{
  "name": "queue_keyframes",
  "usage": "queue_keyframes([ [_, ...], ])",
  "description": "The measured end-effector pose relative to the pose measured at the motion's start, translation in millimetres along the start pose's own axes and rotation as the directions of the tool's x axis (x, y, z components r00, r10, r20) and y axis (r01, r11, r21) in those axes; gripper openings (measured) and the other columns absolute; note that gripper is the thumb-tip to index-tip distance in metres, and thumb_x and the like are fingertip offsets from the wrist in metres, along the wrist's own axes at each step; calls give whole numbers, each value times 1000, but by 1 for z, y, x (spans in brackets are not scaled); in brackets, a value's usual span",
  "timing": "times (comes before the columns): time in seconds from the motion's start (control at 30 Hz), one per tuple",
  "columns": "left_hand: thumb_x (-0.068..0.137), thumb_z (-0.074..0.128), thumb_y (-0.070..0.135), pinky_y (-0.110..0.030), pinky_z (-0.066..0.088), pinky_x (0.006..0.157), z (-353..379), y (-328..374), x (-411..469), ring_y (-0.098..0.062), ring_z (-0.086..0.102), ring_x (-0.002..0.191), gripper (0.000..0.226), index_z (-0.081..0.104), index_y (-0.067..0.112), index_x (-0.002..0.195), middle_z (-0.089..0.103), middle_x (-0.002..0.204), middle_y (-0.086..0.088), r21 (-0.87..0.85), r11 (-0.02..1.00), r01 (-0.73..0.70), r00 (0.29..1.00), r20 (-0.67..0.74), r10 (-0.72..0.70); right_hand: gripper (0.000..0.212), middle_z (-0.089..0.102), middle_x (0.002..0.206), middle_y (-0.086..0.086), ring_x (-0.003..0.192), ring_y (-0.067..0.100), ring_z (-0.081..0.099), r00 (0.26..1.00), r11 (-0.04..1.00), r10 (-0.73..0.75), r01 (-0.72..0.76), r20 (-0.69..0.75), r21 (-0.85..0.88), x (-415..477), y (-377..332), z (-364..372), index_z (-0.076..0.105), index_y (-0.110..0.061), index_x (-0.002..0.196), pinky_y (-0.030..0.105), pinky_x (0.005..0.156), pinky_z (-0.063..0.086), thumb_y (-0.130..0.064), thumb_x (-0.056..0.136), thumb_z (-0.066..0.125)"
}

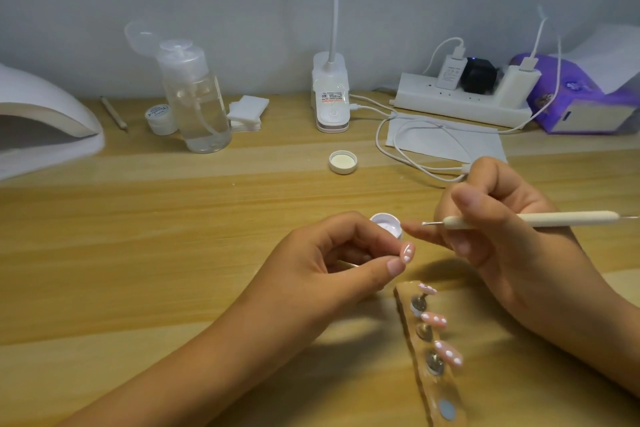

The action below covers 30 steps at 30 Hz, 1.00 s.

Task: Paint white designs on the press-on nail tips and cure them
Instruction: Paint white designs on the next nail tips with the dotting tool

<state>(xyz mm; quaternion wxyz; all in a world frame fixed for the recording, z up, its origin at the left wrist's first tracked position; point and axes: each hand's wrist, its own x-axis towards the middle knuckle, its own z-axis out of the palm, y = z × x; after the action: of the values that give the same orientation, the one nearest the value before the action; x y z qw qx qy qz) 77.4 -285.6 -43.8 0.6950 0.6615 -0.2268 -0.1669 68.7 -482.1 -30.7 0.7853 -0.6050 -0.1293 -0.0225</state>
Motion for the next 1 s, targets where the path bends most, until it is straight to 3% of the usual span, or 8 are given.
queue_keyframes([
  [0.07, 79, 72, 20, -16, 50, 70, 0, -1, 0, -2, 61, 73, 8, 73, 27, 84, 71, 80, 12, 8, 1000, -2, 1000, 5, 1, 27, 48, 55, 1, 51, 8, 49, 1000, 999, 28, -28, -8, 25, 0, -1, 2, 51, -20, 61, 34, 72, 58, -20, 73, 76],
  [0.23, 79, 73, 21, -22, 51, 73, 1, -2, 0, -4, 61, 75, 7, 73, 26, 83, 72, 82, 7, 26, 1000, 1, 1000, -2, -1, 24, 52, 59, -1, 52, 5, 53, 998, 998, 58, -57, -5, 19, -1, -3, 4, 53, -21, 57, 30, 60, 58, -10, 69, 71],
  [0.53, 78, 72, 22, -23, 51, 74, 1, -1, -1, -5, 61, 76, 7, 73, 27, 82, 72, 84, 4, 47, 999, 2, 1000, -1, -2, 18, 56, 61, -4, 54, 4, 58, 998, 999, 51, -51, 35, 2, -2, -2, 2, 55, -21, 60, 27, 62, 58, -17, 70, 68],
  [0.7, 78, 72, 22, -23, 51, 75, 1, -1, -1, -4, 62, 76, 7, 73, 29, 82, 72, 83, 7, 50, 999, 3, 1000, 0, -3, 19, 53, 61, -1, 51, 6, 49, 998, 999, 47, -47, 49, -7, -2, -1, 2, 53, -20, 61, 27, 62, 57, -16, 71, 68],
  [1.0, 78, 72, 22, -18, 51, 73, 1, -1, 0, -3, 62, 75, 8, 73, 30, 81, 72, 82, 9, 48, 999, -5, 1000, 7, 5, 19, 54, 62, 1, 53, 7, 50, 997, 999, 44, -42, 62, -33, -2, 0, 2, 53, -20, 62, 26, 62, 56, -16, 72, 69],
])
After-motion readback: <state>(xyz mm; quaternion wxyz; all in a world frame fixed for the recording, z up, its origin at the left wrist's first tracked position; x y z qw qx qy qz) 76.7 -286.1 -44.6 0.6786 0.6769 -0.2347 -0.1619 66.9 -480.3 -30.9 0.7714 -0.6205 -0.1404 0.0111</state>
